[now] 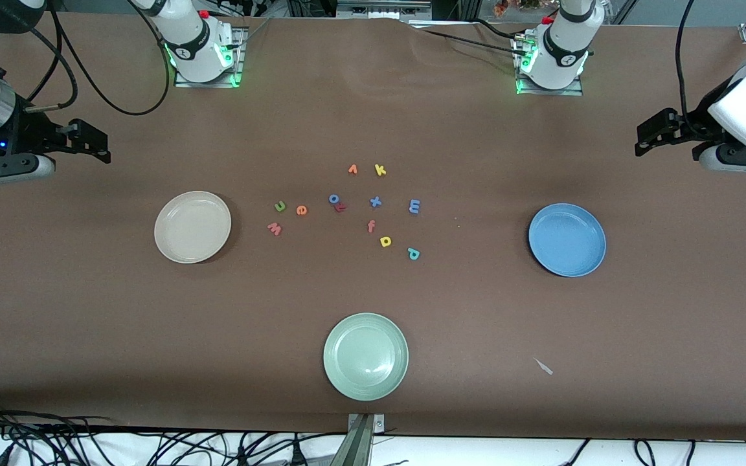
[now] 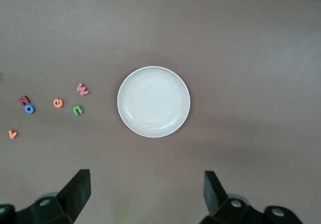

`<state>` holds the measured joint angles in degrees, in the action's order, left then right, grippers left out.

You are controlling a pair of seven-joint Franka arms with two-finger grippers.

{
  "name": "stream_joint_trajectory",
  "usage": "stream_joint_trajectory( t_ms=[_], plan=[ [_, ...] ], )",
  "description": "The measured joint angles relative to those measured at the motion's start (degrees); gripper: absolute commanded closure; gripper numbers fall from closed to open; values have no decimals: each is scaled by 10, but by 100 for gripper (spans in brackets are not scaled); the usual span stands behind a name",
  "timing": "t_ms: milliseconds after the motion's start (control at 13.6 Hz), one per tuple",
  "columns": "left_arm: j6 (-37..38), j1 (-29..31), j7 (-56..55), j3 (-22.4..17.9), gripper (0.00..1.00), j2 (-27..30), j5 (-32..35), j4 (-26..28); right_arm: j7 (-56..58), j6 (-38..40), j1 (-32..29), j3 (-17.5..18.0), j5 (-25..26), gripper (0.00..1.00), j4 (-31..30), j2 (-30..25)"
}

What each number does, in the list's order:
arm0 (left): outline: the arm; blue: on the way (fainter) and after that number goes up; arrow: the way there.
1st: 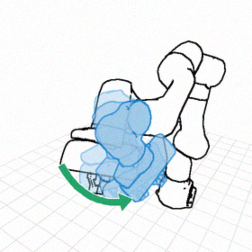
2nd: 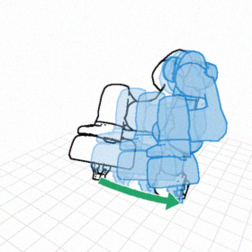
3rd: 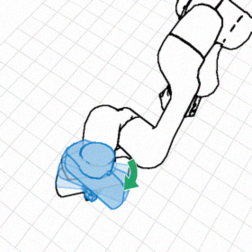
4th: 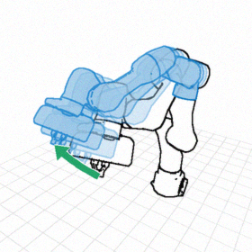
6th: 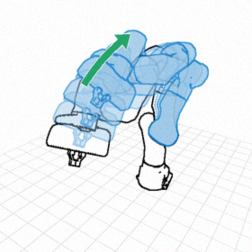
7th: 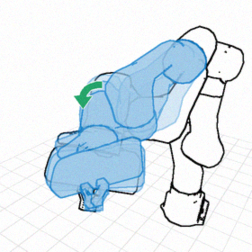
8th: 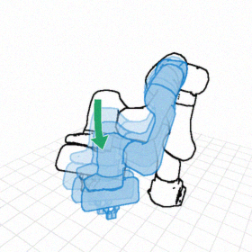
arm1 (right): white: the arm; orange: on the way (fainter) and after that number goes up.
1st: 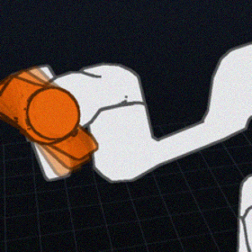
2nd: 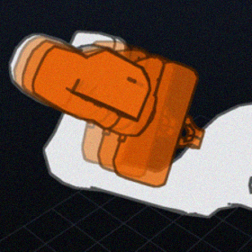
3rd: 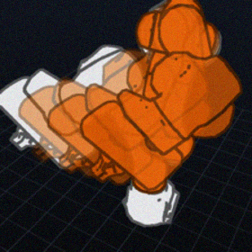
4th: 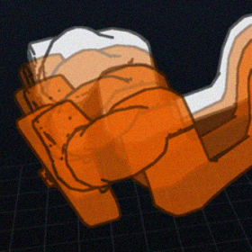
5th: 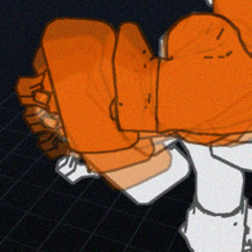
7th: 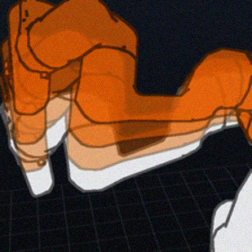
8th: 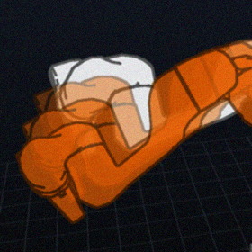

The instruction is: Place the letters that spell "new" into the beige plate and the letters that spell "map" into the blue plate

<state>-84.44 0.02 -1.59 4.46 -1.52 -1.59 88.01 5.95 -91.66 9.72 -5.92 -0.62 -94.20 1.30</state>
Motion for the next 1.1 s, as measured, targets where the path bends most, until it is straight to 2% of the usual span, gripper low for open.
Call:
stream_joint_trajectory(
  t_ms=[1100],
  plan=[
    [-1,-6,-15,7,0,-1,0,2,-12,0,1,4,0,0,0,2]
  ],
)
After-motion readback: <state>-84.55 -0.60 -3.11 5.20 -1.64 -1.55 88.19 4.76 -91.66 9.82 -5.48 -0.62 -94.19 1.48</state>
